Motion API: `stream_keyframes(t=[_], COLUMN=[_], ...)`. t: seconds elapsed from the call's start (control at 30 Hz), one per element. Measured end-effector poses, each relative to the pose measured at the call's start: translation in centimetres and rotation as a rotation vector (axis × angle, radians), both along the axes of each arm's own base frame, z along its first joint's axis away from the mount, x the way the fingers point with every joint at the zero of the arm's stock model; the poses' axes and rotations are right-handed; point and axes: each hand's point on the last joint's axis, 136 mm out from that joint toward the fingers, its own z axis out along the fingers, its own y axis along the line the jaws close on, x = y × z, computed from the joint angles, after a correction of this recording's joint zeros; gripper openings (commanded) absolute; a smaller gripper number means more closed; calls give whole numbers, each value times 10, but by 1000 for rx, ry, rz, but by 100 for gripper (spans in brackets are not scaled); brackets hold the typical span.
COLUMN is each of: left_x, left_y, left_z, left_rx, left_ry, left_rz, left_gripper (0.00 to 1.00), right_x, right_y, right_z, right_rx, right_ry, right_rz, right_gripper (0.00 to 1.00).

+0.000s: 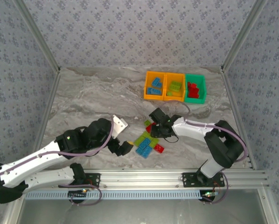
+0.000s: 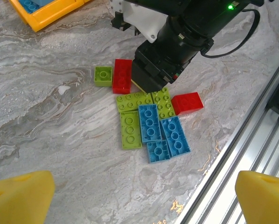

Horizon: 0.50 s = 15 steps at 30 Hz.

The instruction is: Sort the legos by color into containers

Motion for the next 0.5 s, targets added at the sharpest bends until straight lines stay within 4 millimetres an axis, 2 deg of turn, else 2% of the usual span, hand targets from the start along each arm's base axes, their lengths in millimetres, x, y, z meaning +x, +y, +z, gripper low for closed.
stream_keyframes(t=[0.07, 0.17, 0.27, 0.37, 0.5], left_x=[1, 3, 3, 4, 5], left_y=[-2, -7, -11, -14, -16], left_z=[3, 12, 20, 24, 23], left_rx=[-16, -62, -112, -148, -163], left_ry=[-8, -27, -40, -46, -35], left_rz=[0, -2, -5, -1, 12], left_gripper=[99, 99, 99, 99, 99], right_x=[0, 3, 11, 33, 81], right_y=[-3, -12, -30, -71, -148], right_z=[17, 57, 97, 120, 120], right_rx=[16, 58, 108, 121, 59], right_ry=[-43, -143, -248, -319, -313], right_rz=[-8, -32, -85, -190, -385], right_gripper=[29, 28, 29, 29, 28])
